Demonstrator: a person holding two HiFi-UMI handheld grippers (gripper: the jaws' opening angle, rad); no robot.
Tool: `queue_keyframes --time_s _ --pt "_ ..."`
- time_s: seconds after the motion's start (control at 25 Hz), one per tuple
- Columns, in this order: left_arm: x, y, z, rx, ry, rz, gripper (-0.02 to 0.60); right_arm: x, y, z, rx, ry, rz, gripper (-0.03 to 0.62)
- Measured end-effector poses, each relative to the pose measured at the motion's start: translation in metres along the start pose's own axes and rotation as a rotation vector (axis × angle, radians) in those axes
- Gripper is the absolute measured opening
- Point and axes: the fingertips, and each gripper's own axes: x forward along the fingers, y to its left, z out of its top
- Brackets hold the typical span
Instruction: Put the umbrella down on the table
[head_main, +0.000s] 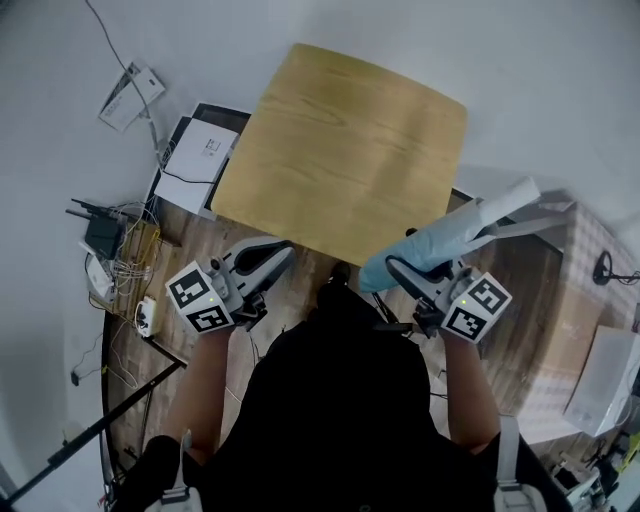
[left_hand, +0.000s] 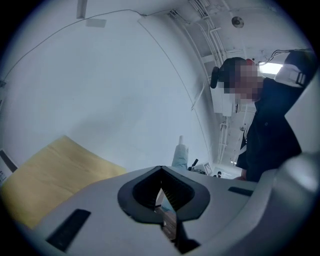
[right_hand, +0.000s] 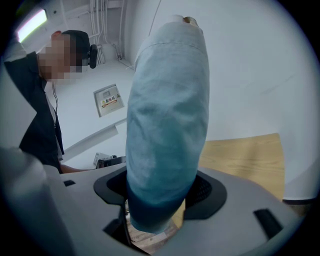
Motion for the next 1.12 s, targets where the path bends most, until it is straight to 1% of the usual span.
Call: queue_keyframes --time_s 0.16,0.28,0.44,0.56,0.76,0.88,1.0,1.12 --pt "0.034 0.022 0.029 0.035 0.022 -0.001 0.012 0.016 -0.022 0.029 -0.005 -0.027 0.059 0.299" --pt "0.057 0.031 0.044 0.07 0.05 -0.007 0.012 0.026 -0.037 0.04 -0.031 -0.024 0.074 0.301" --pt "0.081 0.043 0.046 0.116 0.122 -0.018 0.012 0.034 -0.055 0.047 -0.048 -0.016 0.072 0.301" --pt "0.094 0.056 0.045 0.138 0.158 -0.012 0.012 0.04 -0.068 0.049 -0.048 -0.013 0.062 0.301" --pt "0.102 0.088 0.042 0.14 0.206 0.018 0.011 0.055 -0.092 0.05 -0.02 -0.003 -0.003 0.301" --pt "0.107 0.102 0.048 0.12 0.21 -0.018 0.011 0.068 -0.107 0.049 -0.017 0.02 -0.061 0.301" --pt "0.11 0.122 0.056 0.107 0.21 -0.041 0.011 0.085 -0.122 0.049 0.009 0.057 -0.112 0.301" --pt "0.114 0.145 0.059 0.079 0.232 -0.069 0.011 0.105 -0.14 0.05 0.029 0.097 -0.165 0.301"
